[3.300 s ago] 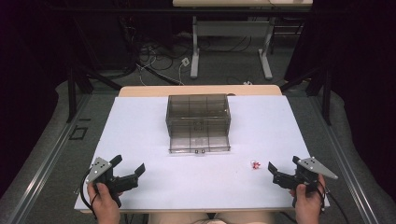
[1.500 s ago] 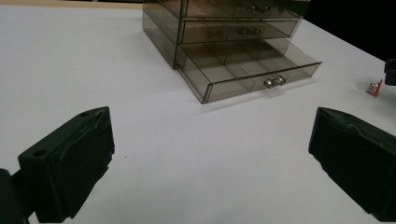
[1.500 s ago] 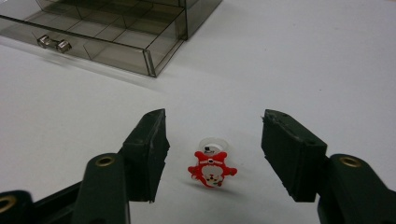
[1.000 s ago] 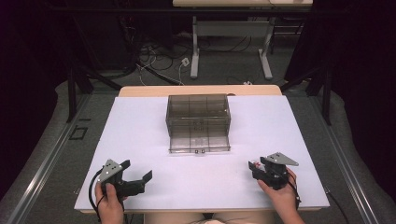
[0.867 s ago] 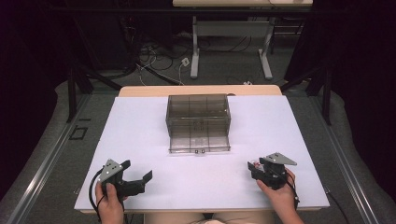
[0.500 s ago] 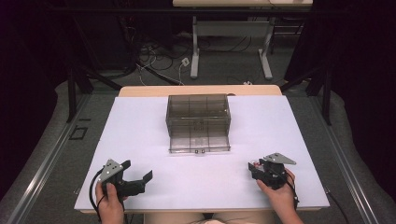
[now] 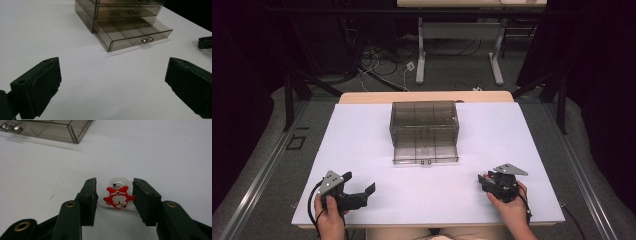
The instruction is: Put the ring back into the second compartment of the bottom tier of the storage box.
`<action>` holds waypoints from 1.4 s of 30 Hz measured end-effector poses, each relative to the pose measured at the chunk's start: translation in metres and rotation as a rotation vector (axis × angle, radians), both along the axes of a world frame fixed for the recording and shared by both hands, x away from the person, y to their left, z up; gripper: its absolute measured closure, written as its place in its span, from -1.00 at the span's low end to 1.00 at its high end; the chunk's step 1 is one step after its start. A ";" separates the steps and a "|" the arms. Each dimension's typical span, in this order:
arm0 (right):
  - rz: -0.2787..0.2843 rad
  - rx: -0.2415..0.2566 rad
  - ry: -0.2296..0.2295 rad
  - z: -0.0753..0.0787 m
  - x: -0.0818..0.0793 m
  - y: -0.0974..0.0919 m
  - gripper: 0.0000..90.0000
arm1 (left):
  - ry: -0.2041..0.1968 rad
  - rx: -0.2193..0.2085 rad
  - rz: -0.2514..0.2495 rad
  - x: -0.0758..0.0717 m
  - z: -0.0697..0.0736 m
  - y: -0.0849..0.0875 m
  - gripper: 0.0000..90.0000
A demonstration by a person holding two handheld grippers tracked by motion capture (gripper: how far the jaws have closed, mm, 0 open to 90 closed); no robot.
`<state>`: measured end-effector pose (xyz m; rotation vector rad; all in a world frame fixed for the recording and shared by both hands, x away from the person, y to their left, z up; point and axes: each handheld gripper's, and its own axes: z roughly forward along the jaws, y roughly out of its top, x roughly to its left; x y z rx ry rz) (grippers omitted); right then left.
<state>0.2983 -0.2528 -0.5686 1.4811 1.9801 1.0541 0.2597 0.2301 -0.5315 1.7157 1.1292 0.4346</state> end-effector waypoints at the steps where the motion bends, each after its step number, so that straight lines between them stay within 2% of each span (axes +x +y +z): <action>1: -0.001 -0.008 -0.004 0.000 0.000 -0.001 0.25 | 0.000 0.000 0.000 0.000 0.000 0.000 -0.99; 11: -0.025 -0.018 -0.005 0.000 0.000 -0.001 0.38 | 0.000 0.003 -0.001 0.000 0.000 0.000 -0.99; 22: -0.026 -0.011 -0.007 0.000 0.000 -0.001 0.47 | 0.000 0.004 0.000 0.000 0.000 0.000 -0.99; 42: -0.012 -0.007 -0.011 0.000 -0.001 -0.001 0.51 | -0.001 0.002 -0.002 0.000 0.000 0.001 -0.99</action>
